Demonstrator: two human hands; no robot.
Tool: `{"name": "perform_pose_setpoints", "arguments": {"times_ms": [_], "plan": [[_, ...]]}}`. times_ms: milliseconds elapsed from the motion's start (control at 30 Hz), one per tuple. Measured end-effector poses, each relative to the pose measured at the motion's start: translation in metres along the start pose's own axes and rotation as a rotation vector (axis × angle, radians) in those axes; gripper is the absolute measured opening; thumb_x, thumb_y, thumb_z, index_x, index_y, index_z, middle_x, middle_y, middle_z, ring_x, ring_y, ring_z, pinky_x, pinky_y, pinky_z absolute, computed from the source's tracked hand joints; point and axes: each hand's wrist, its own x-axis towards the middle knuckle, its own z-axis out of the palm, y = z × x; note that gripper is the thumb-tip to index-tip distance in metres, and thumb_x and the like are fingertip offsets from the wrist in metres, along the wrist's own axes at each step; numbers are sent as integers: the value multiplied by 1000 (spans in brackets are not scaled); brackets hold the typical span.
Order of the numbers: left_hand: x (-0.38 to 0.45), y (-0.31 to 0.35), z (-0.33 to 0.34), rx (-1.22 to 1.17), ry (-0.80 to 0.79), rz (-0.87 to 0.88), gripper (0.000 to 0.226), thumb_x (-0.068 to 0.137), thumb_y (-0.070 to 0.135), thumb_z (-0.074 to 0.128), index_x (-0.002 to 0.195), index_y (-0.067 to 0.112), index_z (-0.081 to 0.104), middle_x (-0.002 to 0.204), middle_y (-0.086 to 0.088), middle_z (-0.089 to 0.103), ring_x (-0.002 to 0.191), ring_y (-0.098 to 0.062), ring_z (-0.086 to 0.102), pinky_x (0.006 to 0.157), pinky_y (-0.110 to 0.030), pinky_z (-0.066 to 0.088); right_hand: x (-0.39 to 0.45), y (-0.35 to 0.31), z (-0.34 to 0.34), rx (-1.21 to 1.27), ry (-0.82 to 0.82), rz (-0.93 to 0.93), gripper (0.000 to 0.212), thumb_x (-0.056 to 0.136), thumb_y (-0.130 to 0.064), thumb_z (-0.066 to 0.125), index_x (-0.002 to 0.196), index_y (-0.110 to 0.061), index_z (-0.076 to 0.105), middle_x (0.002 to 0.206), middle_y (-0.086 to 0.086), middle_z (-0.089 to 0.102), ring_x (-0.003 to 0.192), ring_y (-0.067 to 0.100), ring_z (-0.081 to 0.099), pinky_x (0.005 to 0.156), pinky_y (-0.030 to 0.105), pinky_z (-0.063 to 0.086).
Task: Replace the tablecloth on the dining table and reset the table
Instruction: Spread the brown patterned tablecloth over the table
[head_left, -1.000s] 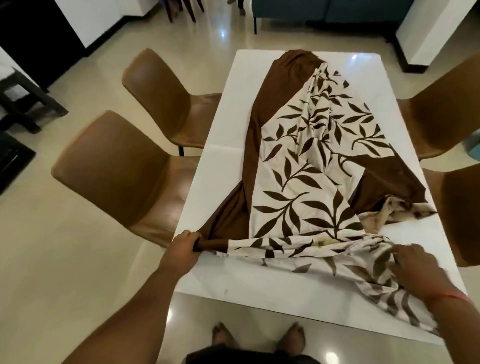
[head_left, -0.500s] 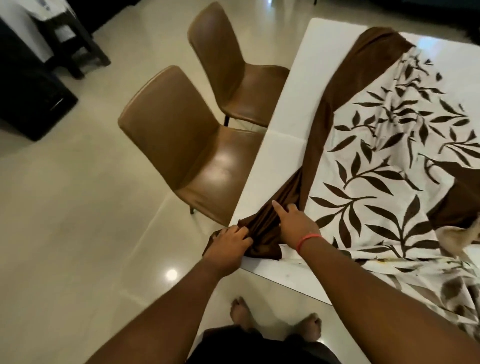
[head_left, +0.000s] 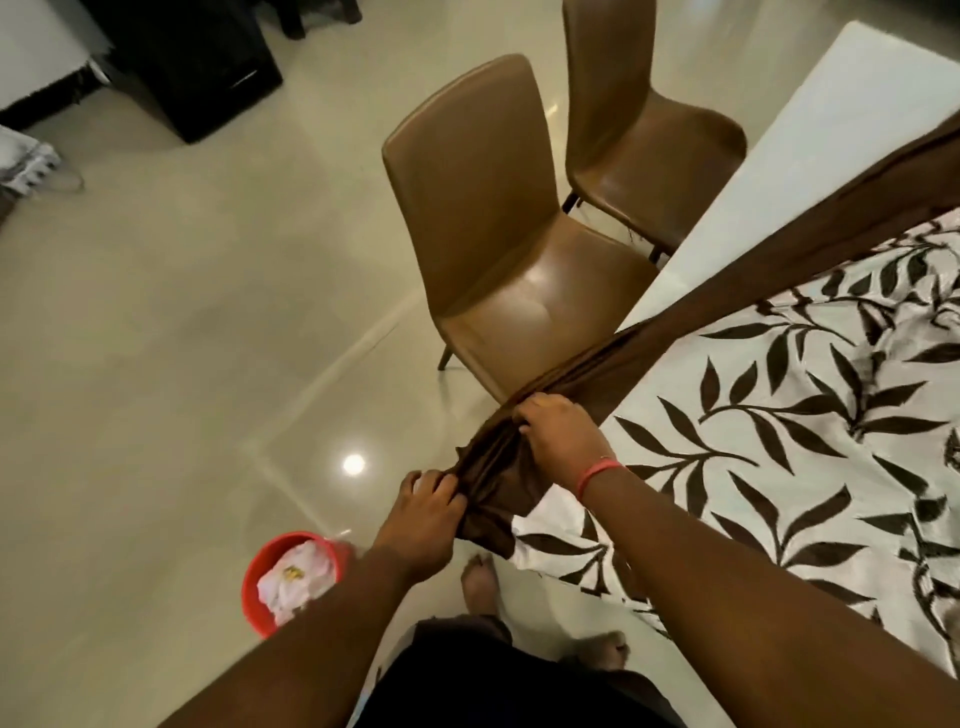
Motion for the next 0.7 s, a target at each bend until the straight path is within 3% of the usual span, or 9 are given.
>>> {"name": "perform_pose_setpoints", "arguments": {"times_ms": [100, 233, 367, 500, 600, 700], "plan": [[-4, -9, 7, 41, -191, -96, 47, 86, 24, 49, 132, 19, 54, 143, -7, 42, 134, -33, 34, 115, -51, 25, -2, 3, 9, 76, -80, -42, 56, 93, -5, 56, 147, -17, 45, 152, 6, 44, 141, 25, 38, 118, 38, 31], [6, -9, 15, -62, -308, -178, 53, 83, 26, 50, 136, 18, 49, 146, -6, 41, 130, -32, 40, 106, -46, 39, -18, 23, 6, 37, 31, 2, 59, 93, -1, 53, 149, -16, 42, 156, 8, 39, 146, 25, 32, 121, 37, 27], [33, 14, 2, -454, -23, -276, 35, 91, 22, 50, 125, 14, 56, 123, -5, 57, 112, -28, 57, 89, -37, 51, -40, 47, 6, -121, 15, 141, 60, 97, -21, 52, 154, -20, 30, 163, 8, 22, 150, 29, 20, 119, 46, 28], [70, 44, -22, -540, 286, -236, 37, 102, 29, 46, 134, 12, 53, 131, -6, 54, 117, -25, 53, 96, -37, 49, -59, 60, 11, -140, -49, 321, 70, 101, -41, 44, 158, -19, 10, 166, 9, 6, 153, 31, 6, 121, 52, 20], [94, 61, -34, -349, 253, -105, 50, 99, 39, 49, 142, 15, 46, 144, -8, 45, 129, -26, 45, 106, -40, 43, -74, 70, 20, -181, -84, 360, 75, 101, -50, 38, 159, -17, 3, 167, 10, -1, 153, 32, 2, 120, 56, 17], [102, 75, -36, -84, 177, 68, 61, 98, 45, 45, 151, 18, 36, 161, -12, 25, 146, -31, 27, 119, -48, 26, -93, 82, 24, -218, -87, 329, 79, 99, -55, 37, 159, -17, 3, 167, 9, 0, 153, 31, 5, 119, 58, 19]]}}
